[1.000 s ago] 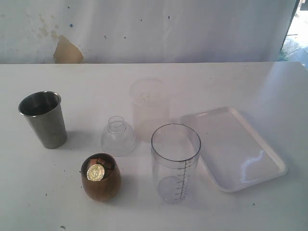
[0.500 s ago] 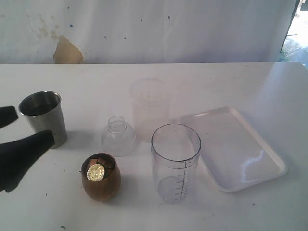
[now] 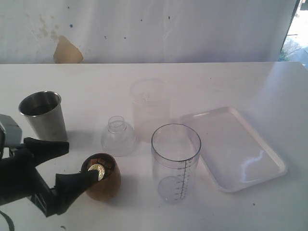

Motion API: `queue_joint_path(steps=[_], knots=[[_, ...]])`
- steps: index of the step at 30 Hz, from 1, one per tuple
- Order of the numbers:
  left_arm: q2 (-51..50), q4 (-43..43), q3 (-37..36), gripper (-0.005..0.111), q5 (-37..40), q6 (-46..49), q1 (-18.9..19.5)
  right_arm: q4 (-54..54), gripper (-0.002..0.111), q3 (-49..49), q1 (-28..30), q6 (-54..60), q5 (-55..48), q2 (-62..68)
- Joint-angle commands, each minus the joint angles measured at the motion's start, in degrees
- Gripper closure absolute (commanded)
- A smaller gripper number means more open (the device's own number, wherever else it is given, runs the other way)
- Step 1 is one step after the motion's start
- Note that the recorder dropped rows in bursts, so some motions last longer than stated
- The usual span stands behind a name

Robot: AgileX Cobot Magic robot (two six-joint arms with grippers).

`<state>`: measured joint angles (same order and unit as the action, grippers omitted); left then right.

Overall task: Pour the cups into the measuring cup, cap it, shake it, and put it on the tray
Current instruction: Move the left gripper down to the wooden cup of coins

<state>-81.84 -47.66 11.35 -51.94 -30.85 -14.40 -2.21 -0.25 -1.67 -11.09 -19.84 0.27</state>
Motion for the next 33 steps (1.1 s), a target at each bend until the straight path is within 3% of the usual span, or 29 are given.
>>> queue_joint_path(steps=[1, 6, 17, 21, 33], knots=[[-5.65, 8.27, 0.14, 0.002, -3.31, 11.57, -4.67, 0.35, 0.108, 0.25, 0.48, -0.21, 0.13, -0.27], [-10.05, 8.27, 0.39, 0.002, -7.05, 13.00, -5.20, 0.35, 0.108, 0.25, 0.48, -0.21, 0.13, -0.27], [-18.38, 5.57, 7.41, 0.002, -2.78, 14.95, -5.20, 0.35, 0.108, 0.25, 0.48, -0.21, 0.13, -0.27], [-20.31, 3.59, 8.68, 0.002, -1.83, 19.29, -5.20, 0.35, 0.108, 0.25, 0.48, -0.21, 0.13, -0.27], [-22.93, 3.93, 11.87, 0.002, 2.36, 18.85, -5.20, 0.35, 0.108, 0.25, 0.48, -0.21, 0.13, -0.27]])
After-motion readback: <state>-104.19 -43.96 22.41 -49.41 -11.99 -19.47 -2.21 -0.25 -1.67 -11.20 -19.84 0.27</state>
